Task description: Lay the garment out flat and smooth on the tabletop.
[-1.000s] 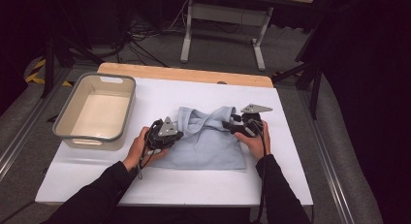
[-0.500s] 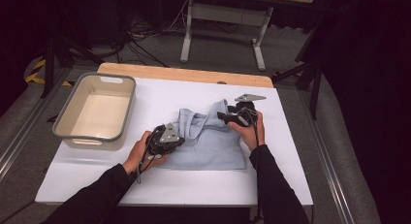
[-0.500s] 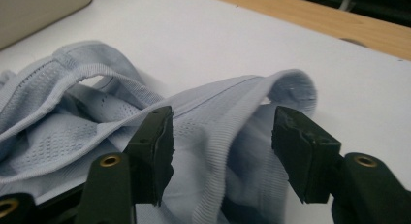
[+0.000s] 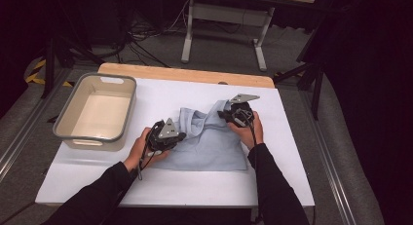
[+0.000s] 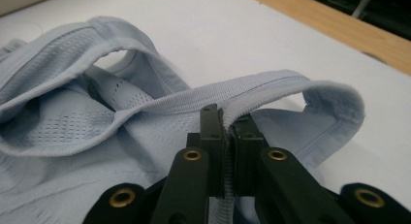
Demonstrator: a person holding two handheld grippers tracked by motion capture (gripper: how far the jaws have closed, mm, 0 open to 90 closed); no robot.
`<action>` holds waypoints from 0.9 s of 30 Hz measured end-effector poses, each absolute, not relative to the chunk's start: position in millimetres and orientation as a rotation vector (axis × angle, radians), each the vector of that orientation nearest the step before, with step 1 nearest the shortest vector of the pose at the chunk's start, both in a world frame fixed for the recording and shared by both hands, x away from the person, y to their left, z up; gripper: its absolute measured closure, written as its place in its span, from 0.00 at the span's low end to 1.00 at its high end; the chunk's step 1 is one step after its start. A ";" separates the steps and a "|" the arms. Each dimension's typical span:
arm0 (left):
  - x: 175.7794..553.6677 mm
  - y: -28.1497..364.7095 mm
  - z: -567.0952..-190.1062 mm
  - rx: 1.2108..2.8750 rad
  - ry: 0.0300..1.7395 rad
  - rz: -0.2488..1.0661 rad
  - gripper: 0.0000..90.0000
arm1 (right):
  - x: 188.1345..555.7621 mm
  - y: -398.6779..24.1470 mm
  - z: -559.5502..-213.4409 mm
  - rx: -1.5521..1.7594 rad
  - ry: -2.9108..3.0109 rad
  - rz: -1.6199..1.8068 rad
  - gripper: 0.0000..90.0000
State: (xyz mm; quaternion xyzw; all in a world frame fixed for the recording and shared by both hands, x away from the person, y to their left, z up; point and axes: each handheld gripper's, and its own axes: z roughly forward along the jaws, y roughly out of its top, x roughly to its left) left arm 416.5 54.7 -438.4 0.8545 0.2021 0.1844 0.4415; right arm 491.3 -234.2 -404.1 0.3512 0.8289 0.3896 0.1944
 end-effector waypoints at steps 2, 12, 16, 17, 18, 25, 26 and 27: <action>422.4 55.6 -431.3 2.099 0.510 0.474 0.99 | 489.7 -236.9 -401.4 0.984 2.302 1.116 0.96; 455.2 61.1 -414.5 2.030 0.621 0.490 0.81 | 480.4 -241.5 -391.6 0.922 2.252 1.158 0.96; 473.9 63.3 -416.5 2.029 0.714 0.415 0.58 | 478.5 -241.5 -395.6 0.919 2.252 1.159 0.96; 479.5 63.9 -417.9 2.024 0.730 0.374 0.56 | 477.9 -241.6 -396.6 0.920 2.254 1.160 0.96; 484.1 63.0 -419.6 2.014 0.755 0.360 0.52 | 477.4 -241.4 -397.4 0.917 2.254 1.160 0.96; 498.6 48.3 -427.0 2.116 0.695 0.235 0.55 | 475.7 -242.4 -400.9 0.914 2.253 1.158 0.96; 498.1 46.8 -426.7 2.119 0.684 0.232 0.63 | 475.7 -242.8 -401.3 0.916 2.251 1.156 0.96; 497.9 45.0 -426.5 2.127 0.662 0.216 0.70 | 475.8 -243.1 -401.5 0.916 2.250 1.157 0.96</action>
